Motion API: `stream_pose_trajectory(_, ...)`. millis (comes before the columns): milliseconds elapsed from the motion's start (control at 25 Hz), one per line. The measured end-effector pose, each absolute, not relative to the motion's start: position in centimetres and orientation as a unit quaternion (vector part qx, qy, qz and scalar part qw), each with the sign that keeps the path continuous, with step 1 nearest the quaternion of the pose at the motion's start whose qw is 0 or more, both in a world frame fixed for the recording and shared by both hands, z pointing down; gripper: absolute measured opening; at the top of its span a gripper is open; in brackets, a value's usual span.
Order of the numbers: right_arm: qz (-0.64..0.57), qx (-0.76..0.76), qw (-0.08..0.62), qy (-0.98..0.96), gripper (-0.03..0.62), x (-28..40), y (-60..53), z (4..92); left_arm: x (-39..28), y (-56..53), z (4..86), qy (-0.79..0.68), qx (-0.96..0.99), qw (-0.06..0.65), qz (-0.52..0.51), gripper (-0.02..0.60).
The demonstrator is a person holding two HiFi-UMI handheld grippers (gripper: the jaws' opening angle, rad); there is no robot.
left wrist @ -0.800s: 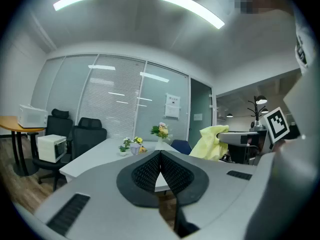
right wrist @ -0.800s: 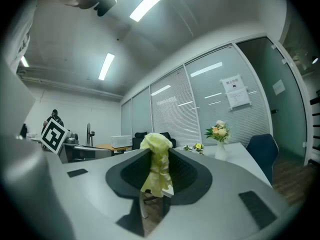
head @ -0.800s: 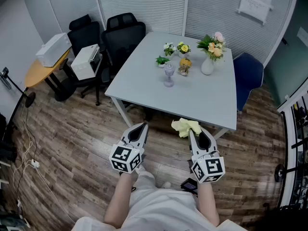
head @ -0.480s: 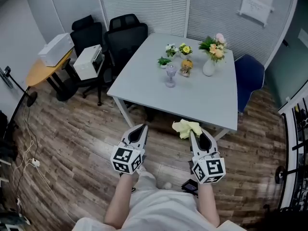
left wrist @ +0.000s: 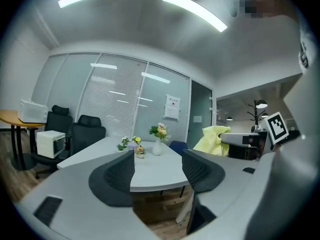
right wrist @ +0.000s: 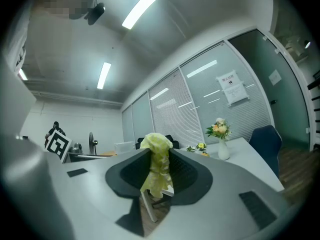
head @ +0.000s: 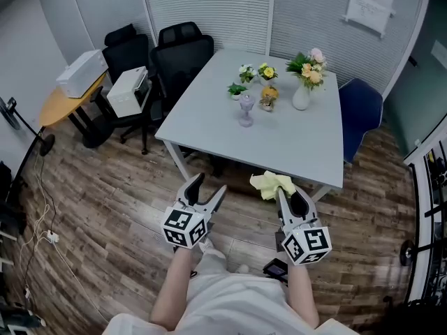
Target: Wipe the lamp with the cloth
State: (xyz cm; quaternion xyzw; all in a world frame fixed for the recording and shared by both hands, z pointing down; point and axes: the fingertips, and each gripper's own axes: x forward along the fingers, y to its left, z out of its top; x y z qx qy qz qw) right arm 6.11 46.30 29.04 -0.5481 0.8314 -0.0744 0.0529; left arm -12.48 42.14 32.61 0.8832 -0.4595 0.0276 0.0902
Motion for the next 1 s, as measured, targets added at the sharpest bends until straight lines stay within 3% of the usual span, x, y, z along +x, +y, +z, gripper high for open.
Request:
stream_pose_trajectory(560, -0.107, -0.545, 0.058, 0.83, 0.101, 8.6, 41.2, 30.5, -11.2, 36.4, 35.1, -0.46, 0.879, 0.112, 0.05, 0.287)
stream_pose_trajectory(1000, -0.141, -0.554, 0.039, 0.819, 0.101, 10.2, 24.2, 32.9, -9.9, 19.8, 38.6, -0.449, 0.881, 0.13, 0.074, 0.287)
